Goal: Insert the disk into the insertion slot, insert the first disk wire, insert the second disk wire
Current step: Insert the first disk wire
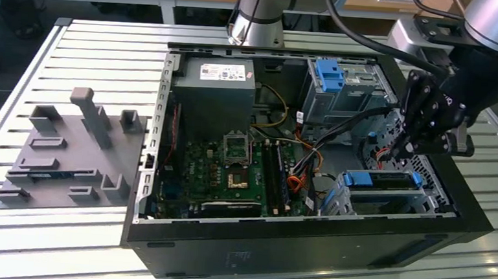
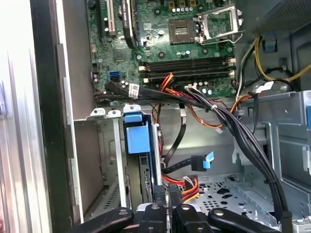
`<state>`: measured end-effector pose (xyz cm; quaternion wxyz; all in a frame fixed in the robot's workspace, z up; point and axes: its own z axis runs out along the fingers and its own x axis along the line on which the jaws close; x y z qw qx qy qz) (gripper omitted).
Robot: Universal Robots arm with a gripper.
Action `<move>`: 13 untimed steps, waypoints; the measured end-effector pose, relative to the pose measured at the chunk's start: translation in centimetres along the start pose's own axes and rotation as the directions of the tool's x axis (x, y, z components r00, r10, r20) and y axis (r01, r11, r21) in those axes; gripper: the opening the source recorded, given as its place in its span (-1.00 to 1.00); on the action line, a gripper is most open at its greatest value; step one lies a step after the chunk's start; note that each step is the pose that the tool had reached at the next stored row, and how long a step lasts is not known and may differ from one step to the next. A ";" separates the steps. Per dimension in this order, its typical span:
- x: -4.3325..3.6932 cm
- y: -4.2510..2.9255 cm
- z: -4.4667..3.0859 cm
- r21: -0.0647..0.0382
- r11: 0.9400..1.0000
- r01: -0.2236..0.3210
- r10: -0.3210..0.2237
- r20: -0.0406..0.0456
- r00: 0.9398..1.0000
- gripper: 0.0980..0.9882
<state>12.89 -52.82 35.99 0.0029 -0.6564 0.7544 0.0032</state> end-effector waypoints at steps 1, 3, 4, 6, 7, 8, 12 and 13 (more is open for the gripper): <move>-0.03 -0.02 0.00 0.000 1.000 -0.008 0.008 0.000 1.000 -0.81; -0.11 -0.06 0.03 0.000 1.000 -0.022 0.022 0.000 1.000 -0.67; -0.15 -0.08 0.04 0.000 1.000 -0.027 0.027 0.000 1.000 -0.67; -0.23 -0.14 0.09 0.000 0.999 -0.037 0.037 0.000 0.999 -0.67; -0.28 -0.16 0.10 0.000 0.999 -0.042 0.042 0.000 0.999 -0.67; -0.32 -0.19 0.13 0.000 0.999 -0.047 0.047 0.000 0.999 -0.67; -0.62 -0.33 0.24 0.001 0.998 -0.060 0.060 0.000 0.998 -0.64; -0.72 -0.37 0.28 0.001 0.998 -0.062 0.062 0.000 0.998 -0.64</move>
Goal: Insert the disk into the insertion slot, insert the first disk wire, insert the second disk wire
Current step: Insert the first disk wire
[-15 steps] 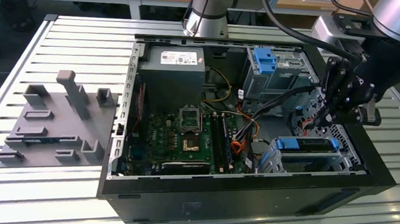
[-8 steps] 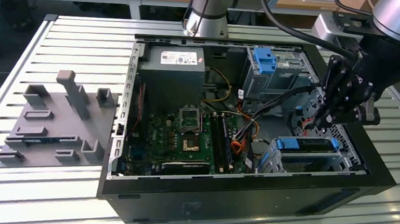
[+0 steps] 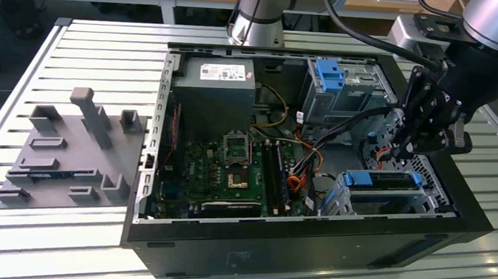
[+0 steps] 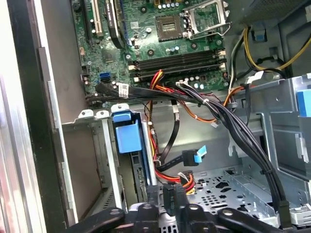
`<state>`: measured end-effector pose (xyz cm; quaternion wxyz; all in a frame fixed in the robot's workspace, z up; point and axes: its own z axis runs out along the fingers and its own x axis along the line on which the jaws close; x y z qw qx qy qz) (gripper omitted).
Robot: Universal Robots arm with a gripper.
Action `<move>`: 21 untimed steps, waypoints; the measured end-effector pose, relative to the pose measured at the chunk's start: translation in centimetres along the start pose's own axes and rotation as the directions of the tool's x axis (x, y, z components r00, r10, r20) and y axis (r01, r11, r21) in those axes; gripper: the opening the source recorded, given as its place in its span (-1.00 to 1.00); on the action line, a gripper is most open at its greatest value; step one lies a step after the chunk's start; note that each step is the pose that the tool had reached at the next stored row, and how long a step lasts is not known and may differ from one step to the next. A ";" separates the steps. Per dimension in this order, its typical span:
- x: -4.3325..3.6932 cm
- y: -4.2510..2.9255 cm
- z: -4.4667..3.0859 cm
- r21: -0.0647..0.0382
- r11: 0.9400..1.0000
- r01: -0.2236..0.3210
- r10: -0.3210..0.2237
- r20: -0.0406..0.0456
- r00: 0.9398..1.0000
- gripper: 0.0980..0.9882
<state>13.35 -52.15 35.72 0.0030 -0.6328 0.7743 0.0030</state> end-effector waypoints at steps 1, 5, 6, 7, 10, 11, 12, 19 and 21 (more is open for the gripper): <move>-0.10 -0.02 0.05 0.000 1.000 -0.002 0.002 0.000 1.000 -0.50; -0.36 -0.05 0.30 0.000 1.000 -0.009 0.009 0.000 1.000 -0.50; -0.40 -0.05 0.38 0.000 1.000 -0.010 0.010 0.000 1.000 -0.50; -0.41 -0.06 0.46 0.000 1.000 -0.012 0.012 0.000 1.000 -0.50; -0.41 -0.06 0.74 0.000 1.000 -0.013 0.013 0.000 1.000 -0.50; -0.41 -0.06 0.83 0.001 1.000 -0.013 0.013 0.000 1.000 -0.50; -0.41 -0.06 0.90 0.001 1.000 -0.013 0.013 0.000 1.000 -0.50; -0.41 -0.05 0.92 0.000 0.999 0.034 -0.034 0.000 0.999 -0.84; -0.41 -0.05 0.93 0.000 0.998 0.070 -0.070 0.000 0.998 -0.84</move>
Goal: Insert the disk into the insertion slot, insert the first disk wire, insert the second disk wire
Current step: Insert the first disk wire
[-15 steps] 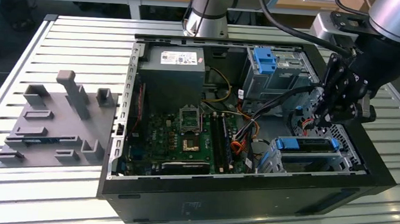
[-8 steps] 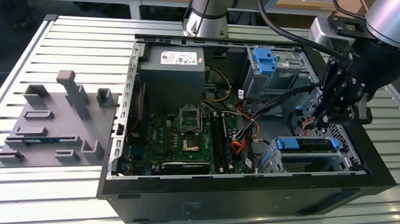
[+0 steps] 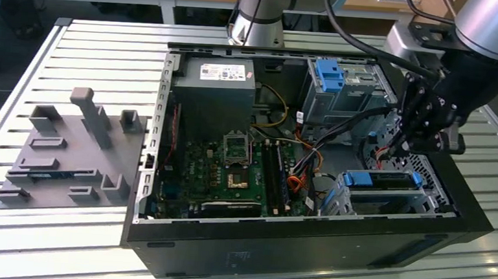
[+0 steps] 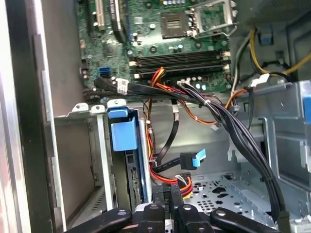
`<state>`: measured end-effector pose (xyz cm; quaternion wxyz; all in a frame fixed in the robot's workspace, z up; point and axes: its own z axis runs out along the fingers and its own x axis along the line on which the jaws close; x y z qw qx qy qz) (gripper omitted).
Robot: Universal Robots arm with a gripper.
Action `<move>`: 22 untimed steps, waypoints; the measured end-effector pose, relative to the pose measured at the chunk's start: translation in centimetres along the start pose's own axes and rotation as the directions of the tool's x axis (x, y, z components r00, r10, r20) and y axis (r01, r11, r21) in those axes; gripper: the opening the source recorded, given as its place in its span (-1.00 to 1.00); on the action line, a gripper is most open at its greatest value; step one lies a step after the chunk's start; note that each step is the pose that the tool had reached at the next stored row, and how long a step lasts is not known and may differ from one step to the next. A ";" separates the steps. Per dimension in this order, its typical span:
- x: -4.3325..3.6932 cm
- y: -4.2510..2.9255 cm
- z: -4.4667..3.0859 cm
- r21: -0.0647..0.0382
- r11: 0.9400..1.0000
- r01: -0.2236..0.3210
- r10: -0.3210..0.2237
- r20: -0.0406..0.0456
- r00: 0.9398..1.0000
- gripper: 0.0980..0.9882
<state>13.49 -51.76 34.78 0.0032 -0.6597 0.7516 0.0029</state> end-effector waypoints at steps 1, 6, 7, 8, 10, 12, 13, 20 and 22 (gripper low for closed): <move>0.00 0.00 0.01 0.000 1.000 0.018 -0.018 0.000 1.000 -0.84; 0.40 0.03 0.07 0.005 0.998 0.062 -0.062 0.000 0.998 -0.84; 0.58 0.04 0.08 0.007 0.998 0.064 -0.064 0.001 0.998 -0.84; 0.77 0.05 0.08 0.008 0.998 0.066 -0.066 0.001 0.998 -0.84; 1.12 0.07 0.10 0.011 0.997 0.072 -0.072 0.001 0.997 -0.84; 1.39 0.07 0.18 0.013 0.997 0.079 -0.080 0.001 0.997 -0.84; 1.49 0.07 0.25 0.013 0.996 0.085 -0.085 0.001 0.996 -0.84; 2.22 0.10 0.83 0.018 0.993 0.116 -0.116 0.001 0.993 -0.84; 2.33 0.12 0.88 0.025 0.992 0.122 -0.123 0.001 0.992 -0.84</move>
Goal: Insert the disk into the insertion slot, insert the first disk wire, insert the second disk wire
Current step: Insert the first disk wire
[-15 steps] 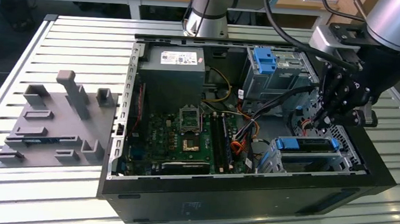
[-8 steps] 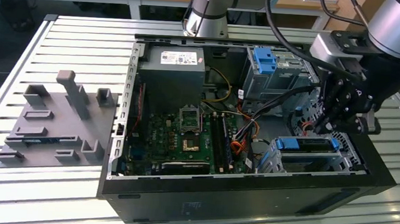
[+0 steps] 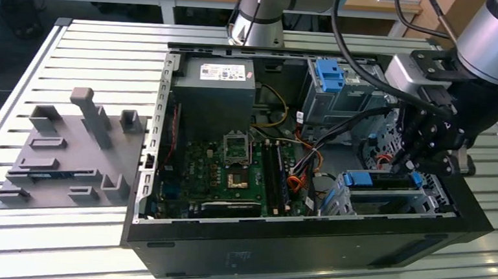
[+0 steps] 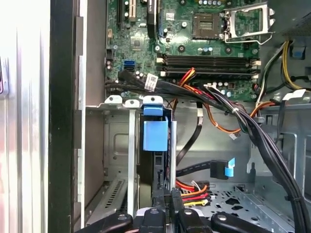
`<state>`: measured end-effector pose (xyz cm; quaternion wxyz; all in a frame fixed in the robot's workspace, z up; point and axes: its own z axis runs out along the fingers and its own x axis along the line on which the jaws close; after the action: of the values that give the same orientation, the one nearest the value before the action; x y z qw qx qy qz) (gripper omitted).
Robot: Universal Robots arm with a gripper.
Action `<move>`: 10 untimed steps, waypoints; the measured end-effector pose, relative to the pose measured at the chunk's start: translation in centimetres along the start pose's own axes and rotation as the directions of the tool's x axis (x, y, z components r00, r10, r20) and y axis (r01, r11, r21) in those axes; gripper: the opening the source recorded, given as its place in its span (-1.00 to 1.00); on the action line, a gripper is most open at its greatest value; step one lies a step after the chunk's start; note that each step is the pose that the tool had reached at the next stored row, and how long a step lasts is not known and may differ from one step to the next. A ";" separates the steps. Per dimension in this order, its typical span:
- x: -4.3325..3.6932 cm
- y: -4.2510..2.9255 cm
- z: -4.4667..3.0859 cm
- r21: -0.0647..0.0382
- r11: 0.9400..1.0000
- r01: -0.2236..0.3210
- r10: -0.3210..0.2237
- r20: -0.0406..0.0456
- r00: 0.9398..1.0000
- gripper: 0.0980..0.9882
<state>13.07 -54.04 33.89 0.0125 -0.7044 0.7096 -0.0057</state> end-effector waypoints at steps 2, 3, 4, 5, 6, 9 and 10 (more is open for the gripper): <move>0.02 0.07 0.03 0.012 1.000 0.007 -0.007 0.000 1.000 -0.84; 0.03 0.13 0.05 0.016 1.000 0.009 -0.009 0.000 1.000 -0.84; 0.04 0.18 0.09 0.017 1.000 0.011 -0.011 0.000 1.000 -0.84; 0.06 0.19 0.13 0.017 1.000 0.015 -0.015 0.000 1.000 -0.84; 0.06 0.19 0.21 0.017 1.000 0.021 -0.021 0.001 1.000 -0.84; 0.10 0.21 0.33 0.017 0.999 0.029 -0.029 0.001 1.000 -0.84; 0.14 0.21 0.34 0.017 0.999 0.029 -0.029 0.001 1.000 -0.84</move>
<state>12.87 -54.18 33.54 0.0186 -0.7146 0.6992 -0.0114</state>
